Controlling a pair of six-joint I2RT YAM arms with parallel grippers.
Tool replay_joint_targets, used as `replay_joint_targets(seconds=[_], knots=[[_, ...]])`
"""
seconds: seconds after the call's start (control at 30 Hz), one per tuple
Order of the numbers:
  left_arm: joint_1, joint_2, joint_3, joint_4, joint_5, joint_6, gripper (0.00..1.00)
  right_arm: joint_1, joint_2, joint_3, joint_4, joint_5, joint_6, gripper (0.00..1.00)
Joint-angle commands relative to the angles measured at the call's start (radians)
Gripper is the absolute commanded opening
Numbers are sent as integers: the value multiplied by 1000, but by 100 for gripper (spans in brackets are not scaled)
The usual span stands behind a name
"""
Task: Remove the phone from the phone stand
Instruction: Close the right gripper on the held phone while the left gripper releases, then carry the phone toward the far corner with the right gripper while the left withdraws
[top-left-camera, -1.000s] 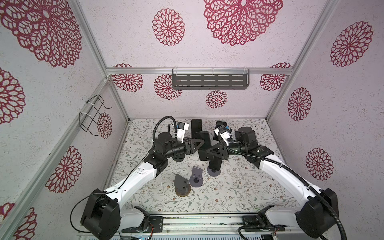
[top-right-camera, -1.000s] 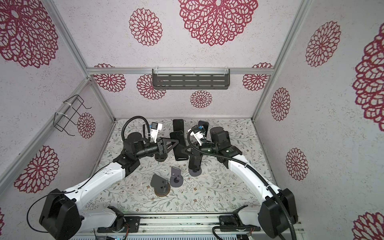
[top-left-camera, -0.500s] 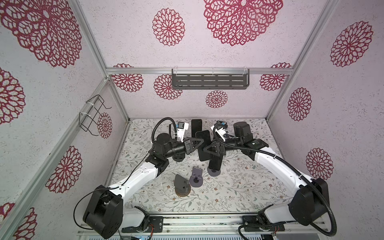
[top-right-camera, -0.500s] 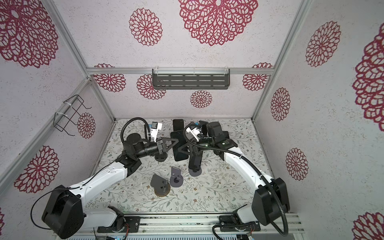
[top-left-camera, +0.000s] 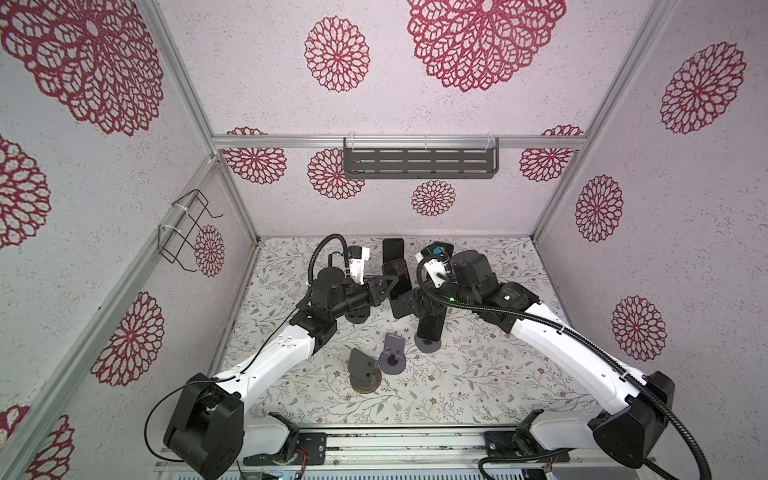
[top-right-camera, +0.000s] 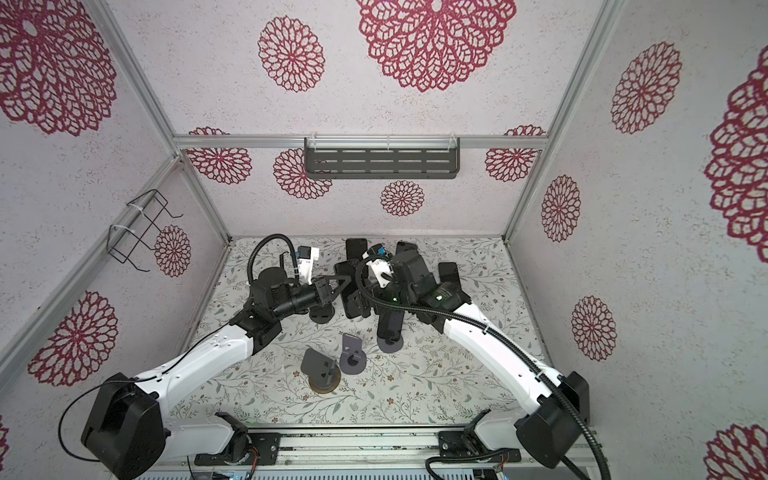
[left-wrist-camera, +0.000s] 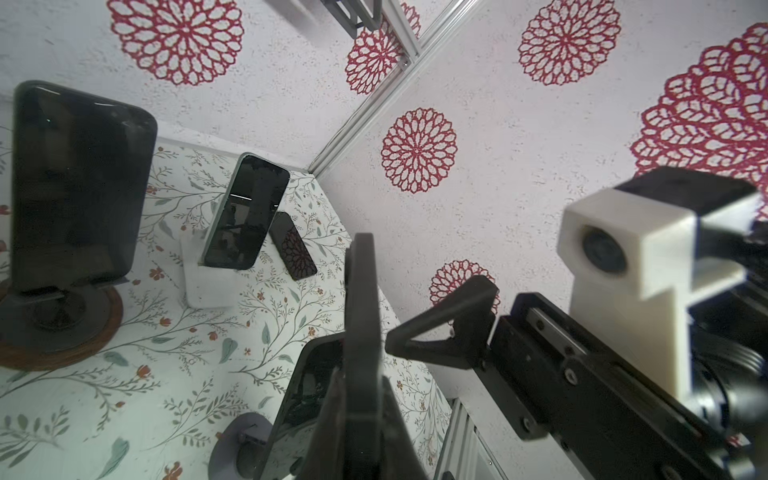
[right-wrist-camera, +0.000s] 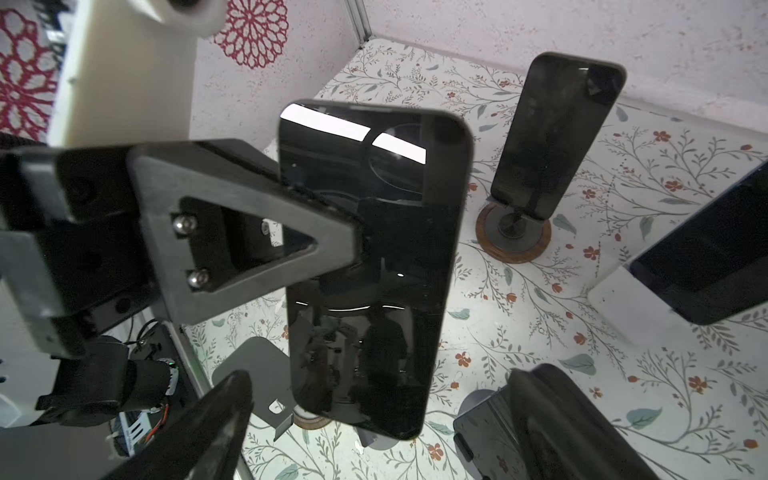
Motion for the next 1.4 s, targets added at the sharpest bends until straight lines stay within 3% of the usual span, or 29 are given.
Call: replay_joint_targets(seconds=[0.0,0.53,0.83,1.07,1.1,1.23,1.37], knots=[[-32,3,57,32,-43,8,0,23,-10,3,19,150,60,99],[-51,-21,50,29,-74,7,0,112,79,20,82,214,120,97],[-51,-29,48,10,-85,22,0,121,57,1,132,239,135,80],[-51,-29,52,1,-82,27,0,123,70,9,124,273,143,60],[-51,-29,52,0,-83,30,3,123,70,10,126,272,143,57],[-49,-28,67,-19,-77,53,34,122,71,21,124,262,137,46],[-34,-31,163,-182,-53,148,78,122,66,37,120,229,113,30]])
